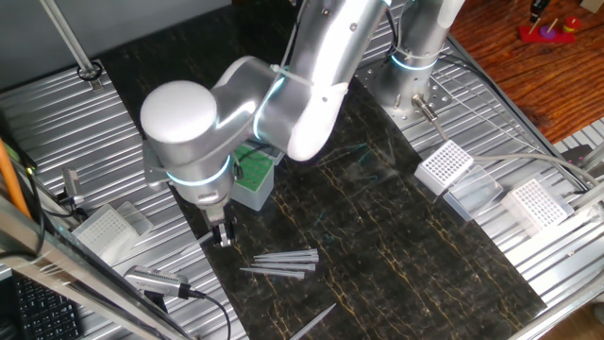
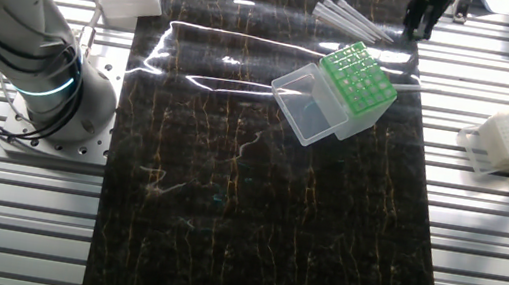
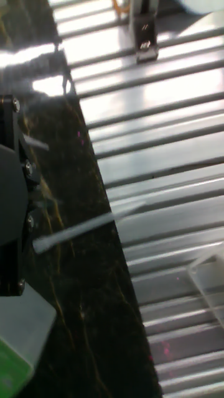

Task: Insert a large pipette tip into the holder for large pipette tips

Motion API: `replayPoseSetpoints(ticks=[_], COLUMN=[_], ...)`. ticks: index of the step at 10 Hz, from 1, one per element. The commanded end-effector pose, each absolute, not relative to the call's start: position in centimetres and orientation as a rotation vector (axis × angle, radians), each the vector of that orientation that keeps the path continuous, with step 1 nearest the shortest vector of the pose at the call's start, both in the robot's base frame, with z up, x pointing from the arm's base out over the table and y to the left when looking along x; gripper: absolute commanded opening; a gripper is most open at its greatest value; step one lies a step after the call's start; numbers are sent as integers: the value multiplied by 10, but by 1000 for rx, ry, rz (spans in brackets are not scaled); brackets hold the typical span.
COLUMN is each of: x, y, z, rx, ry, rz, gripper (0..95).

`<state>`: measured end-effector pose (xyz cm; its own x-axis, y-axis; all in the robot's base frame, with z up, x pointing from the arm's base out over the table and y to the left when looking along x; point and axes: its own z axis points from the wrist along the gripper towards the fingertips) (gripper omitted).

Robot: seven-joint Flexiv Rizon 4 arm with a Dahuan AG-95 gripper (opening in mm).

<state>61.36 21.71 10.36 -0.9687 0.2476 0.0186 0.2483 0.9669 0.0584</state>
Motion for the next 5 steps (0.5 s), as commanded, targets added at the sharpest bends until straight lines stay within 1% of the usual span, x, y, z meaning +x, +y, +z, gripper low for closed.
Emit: replayPoseSetpoints(ticks=[1,3,5], x=[601,587,565], y=[230,236,240], z=[118,119,102], rx=[-400,-396,-403], ry=[-3094,-3090,-3109], rz=[-104,-104,-103], gripper=[0,0,0])
